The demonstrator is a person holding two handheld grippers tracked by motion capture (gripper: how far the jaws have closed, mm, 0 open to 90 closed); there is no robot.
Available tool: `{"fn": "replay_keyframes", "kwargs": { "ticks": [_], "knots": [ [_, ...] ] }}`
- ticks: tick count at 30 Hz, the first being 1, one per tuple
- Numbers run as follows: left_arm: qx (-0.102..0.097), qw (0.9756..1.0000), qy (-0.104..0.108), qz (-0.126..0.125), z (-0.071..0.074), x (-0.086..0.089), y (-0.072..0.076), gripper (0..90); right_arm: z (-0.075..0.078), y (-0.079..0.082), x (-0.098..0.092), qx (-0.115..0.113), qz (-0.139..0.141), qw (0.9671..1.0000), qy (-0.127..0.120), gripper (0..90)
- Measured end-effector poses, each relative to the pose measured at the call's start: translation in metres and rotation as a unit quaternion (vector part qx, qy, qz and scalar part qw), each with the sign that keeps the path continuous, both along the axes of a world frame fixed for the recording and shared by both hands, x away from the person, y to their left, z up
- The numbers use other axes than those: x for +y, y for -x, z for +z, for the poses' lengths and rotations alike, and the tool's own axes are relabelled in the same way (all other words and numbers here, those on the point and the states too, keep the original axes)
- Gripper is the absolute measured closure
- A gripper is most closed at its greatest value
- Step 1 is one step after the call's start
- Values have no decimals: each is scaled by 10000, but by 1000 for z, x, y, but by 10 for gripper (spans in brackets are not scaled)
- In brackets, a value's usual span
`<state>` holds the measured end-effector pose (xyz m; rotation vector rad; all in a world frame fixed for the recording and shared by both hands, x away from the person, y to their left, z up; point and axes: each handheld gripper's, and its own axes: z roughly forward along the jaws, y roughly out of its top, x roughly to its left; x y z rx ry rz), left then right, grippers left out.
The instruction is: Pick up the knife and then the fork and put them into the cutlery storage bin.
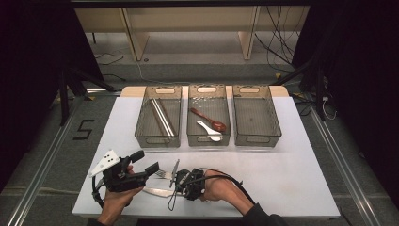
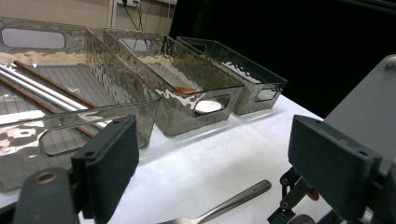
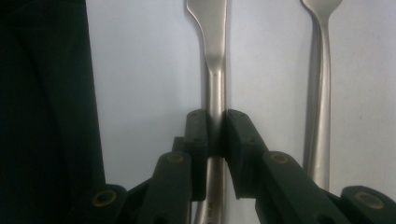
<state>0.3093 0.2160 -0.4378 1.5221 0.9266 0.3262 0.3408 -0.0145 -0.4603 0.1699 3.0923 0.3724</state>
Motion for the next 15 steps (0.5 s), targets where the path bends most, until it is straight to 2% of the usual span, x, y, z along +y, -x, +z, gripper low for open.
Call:
{"fn": "replay_keyframes", "kwargs": {
  "ticks": [7, 8, 15],
  "knots": [
    [-1, 10000, -16, -14, 0, 0, 0, 160, 0, -1, -1, 99, -31, 9999, 33, 796],
    [-4, 10000, -19, -13, 0, 0, 0, 160, 1, -2, 0, 95, 13, 9999, 124, 796],
    [-5, 10000, -15, -11, 0, -1, 0, 159, 1, -1, 2, 99, 10, 9997, 217, 794]
  ]
}}
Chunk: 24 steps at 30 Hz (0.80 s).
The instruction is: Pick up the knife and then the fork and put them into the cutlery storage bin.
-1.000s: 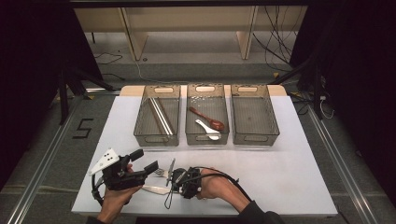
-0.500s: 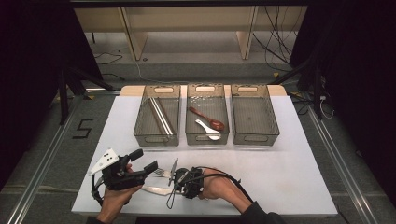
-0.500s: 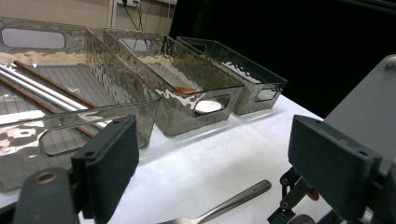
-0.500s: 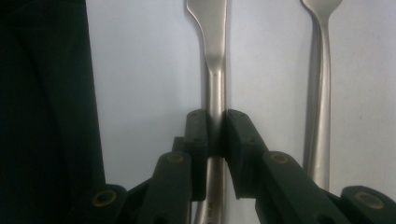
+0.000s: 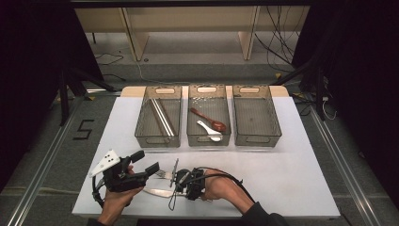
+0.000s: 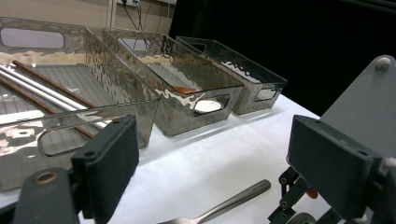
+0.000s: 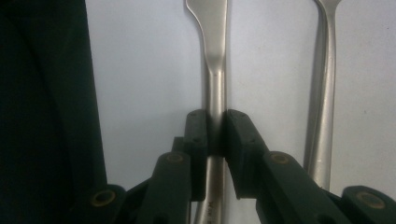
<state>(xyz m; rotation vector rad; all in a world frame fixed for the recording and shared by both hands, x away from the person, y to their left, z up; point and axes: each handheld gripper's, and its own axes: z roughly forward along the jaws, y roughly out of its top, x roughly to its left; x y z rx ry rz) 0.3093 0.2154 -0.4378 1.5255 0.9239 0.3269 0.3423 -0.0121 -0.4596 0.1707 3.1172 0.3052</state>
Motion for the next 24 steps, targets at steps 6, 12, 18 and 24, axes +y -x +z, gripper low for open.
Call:
{"fn": "replay_keyframes", "kwargs": {
  "ticks": [6, 12, 18, 24],
  "knots": [
    [0, 10000, 1, 1, 0, 0, 0, 160, -1, 1, 3, -23, -34, 10000, 33, 796],
    [3, 10000, 15, 10, 0, 0, 0, 160, -1, 1, 3, -47, -21, 10000, 17, 799],
    [5, 10000, 18, 11, 0, 0, 0, 160, 0, 1, 1, -48, -29, 10000, 15, 801],
    [5, 10000, 28, 17, 0, 1, 0, 160, 0, 0, 0, 3, -52, 10000, -16, 801]
  ]
}}
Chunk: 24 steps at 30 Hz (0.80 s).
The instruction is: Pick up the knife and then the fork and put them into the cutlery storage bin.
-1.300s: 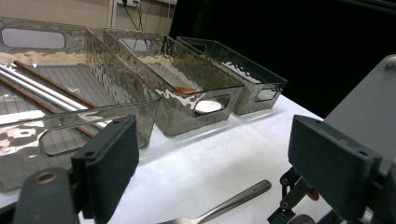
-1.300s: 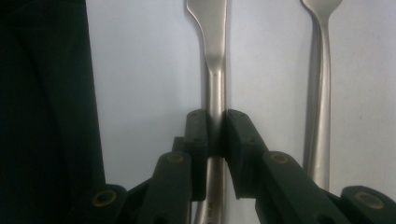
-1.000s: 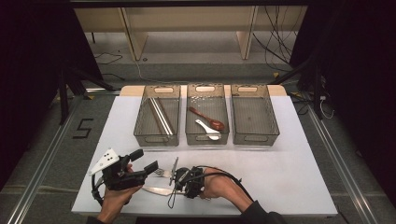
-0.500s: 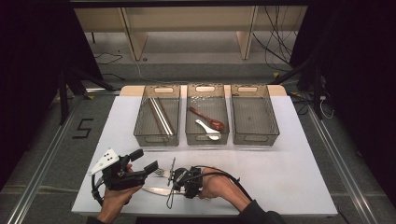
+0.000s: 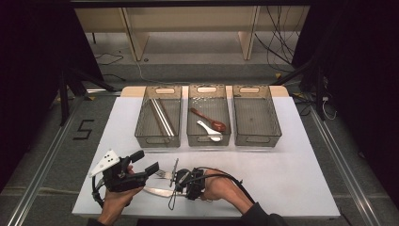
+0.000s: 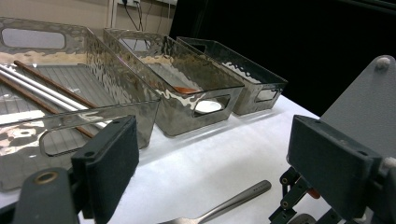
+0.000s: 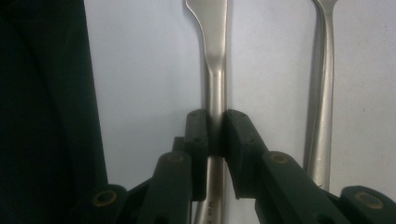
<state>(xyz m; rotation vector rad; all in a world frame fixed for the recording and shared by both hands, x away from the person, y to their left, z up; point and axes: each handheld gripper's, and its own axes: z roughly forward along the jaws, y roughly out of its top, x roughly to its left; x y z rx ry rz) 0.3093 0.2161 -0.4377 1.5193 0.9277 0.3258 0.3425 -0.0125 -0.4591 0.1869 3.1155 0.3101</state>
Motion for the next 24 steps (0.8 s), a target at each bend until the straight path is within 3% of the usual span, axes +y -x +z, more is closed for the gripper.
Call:
{"fn": "replay_keyframes", "kwargs": {
  "ticks": [16, 24],
  "knots": [
    [4, 10000, -4, 0, 0, 0, 0, 160, 4, -7, -12, 129, -190, 9993, -308, 801],
    [-1, 10000, 3, 5, 0, 0, 0, 159, 8, -14, -23, 183, -411, 9972, -603, 800]
  ]
}}
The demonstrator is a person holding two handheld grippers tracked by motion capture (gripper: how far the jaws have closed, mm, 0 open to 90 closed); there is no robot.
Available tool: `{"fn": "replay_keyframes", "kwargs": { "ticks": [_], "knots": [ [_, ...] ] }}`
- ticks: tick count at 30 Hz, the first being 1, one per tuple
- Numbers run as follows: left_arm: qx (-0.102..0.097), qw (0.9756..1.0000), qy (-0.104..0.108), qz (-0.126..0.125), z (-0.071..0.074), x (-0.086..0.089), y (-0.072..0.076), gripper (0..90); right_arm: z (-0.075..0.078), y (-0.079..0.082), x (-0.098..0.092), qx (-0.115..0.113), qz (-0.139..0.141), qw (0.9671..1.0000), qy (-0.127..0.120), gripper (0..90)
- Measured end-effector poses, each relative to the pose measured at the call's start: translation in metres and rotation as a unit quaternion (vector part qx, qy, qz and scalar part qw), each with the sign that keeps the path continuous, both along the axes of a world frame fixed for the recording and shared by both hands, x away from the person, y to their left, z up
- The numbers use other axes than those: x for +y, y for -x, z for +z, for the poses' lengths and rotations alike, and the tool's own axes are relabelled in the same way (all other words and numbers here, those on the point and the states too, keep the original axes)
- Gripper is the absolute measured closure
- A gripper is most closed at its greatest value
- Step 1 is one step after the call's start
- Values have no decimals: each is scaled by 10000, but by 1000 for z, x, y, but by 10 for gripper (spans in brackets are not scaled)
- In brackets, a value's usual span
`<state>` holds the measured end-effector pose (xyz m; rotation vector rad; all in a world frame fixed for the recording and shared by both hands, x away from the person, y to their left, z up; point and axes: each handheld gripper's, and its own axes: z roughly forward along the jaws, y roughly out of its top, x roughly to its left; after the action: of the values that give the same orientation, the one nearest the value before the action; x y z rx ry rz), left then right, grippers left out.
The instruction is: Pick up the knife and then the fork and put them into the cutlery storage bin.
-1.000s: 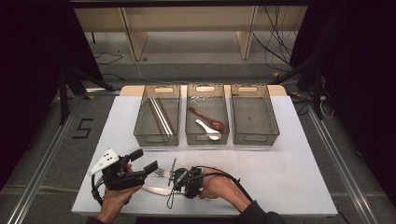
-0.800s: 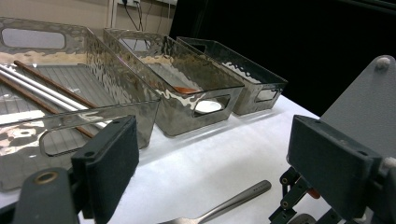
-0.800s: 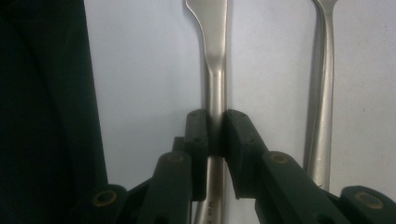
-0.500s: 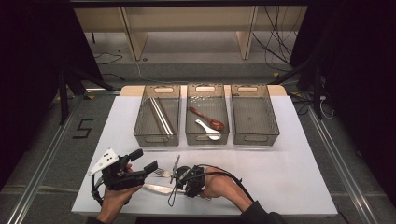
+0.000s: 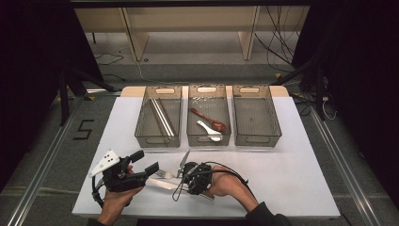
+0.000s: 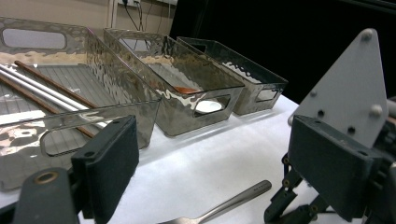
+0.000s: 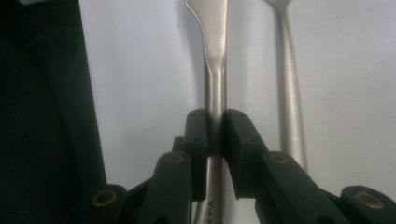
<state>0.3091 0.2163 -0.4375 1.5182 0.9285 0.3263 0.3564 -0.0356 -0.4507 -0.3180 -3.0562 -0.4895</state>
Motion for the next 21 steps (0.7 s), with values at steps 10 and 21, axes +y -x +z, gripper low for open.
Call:
{"fn": "replay_keyframes", "kwargs": {
  "ticks": [10, 21],
  "knots": [
    [2, 10000, -9, -1, 0, 0, 0, 159, 24, -19, -35, -88, -680, 9956, -635, 800],
    [7, 10000, -11, -6, -1, -1, 0, 159, 47, -45, -82, -161, -1589, 9798, -1202, 800]
  ]
}}
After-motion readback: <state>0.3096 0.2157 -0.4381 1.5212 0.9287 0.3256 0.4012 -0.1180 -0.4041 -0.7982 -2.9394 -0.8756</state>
